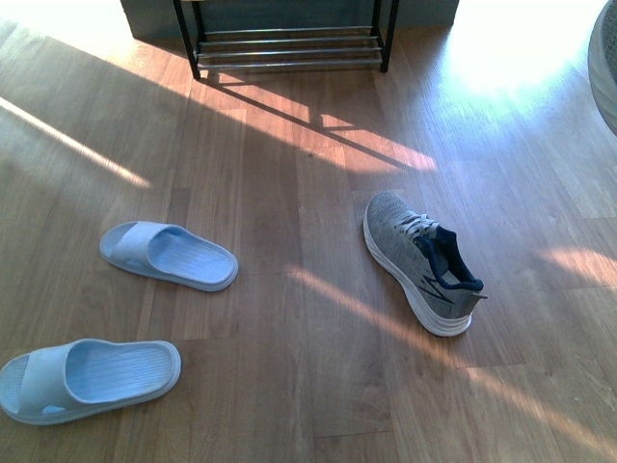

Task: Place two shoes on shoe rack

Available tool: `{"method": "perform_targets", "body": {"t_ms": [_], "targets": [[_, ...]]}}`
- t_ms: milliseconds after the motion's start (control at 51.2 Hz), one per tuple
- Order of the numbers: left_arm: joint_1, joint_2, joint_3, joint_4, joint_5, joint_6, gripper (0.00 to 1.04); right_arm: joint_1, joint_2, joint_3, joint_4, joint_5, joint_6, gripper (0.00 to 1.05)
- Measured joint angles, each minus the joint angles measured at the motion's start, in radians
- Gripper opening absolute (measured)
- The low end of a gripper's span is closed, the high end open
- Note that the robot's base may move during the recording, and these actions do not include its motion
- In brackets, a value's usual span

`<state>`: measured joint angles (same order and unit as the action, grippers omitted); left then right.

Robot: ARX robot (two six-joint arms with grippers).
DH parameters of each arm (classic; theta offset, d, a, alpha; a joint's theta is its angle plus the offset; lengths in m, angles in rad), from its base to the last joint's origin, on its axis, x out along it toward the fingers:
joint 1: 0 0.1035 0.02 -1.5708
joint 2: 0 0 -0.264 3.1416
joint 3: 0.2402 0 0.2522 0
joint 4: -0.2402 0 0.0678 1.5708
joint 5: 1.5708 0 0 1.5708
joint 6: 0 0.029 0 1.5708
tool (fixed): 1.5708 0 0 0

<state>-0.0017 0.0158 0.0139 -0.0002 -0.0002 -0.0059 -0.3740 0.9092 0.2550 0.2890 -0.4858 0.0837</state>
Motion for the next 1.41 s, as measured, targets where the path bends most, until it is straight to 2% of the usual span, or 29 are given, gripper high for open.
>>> {"method": "perform_targets", "body": {"t_ms": [840, 859, 898, 937, 976, 1054, 1133, 1191, 1289, 1406], "targets": [[0.0, 0.0, 0.0, 0.0, 0.002, 0.001, 0.95, -0.001, 0.0, -0.003, -0.002, -0.003, 0.004, 0.01], [-0.021, 0.026, 0.018, -0.048, -0.082, -0.045, 0.95, -0.002, 0.002, -0.004, -0.002, 0.002, 0.004, 0.01], [-0.11, 0.138, 0.089, -0.199, -0.286, -0.153, 0.95, -0.003, 0.002, -0.004, -0.003, 0.006, 0.004, 0.01], [-0.187, 0.311, 0.145, -0.251, -0.463, -0.288, 0.95, -0.003, -0.001, -0.004, -0.003, 0.006, 0.004, 0.01], [-0.222, 0.486, 0.185, -0.194, -0.521, -0.413, 0.95, -0.003, -0.001, -0.004, -0.003, 0.006, 0.004, 0.01], [-0.226, 0.781, 0.255, -0.02, -0.48, -0.525, 0.95, -0.004, 0.0, -0.004, -0.003, 0.006, 0.005, 0.01], [-0.226, 1.006, 0.317, 0.103, -0.459, -0.551, 0.95, -0.004, 0.0, -0.004, -0.003, -0.005, 0.006, 0.01], [-0.227, 1.261, 0.404, 0.217, -0.402, -0.574, 0.95, -0.003, 0.0, -0.004, -0.003, -0.01, 0.006, 0.01], [-0.234, 1.605, 0.53, 0.283, -0.346, -0.583, 0.95, -0.003, 0.0, -0.004, -0.003, -0.008, 0.006, 0.01], [-0.261, 1.987, 0.711, 0.341, -0.225, -0.571, 0.95, -0.003, 0.0, -0.004, -0.003, -0.002, 0.006, 0.01]]}}
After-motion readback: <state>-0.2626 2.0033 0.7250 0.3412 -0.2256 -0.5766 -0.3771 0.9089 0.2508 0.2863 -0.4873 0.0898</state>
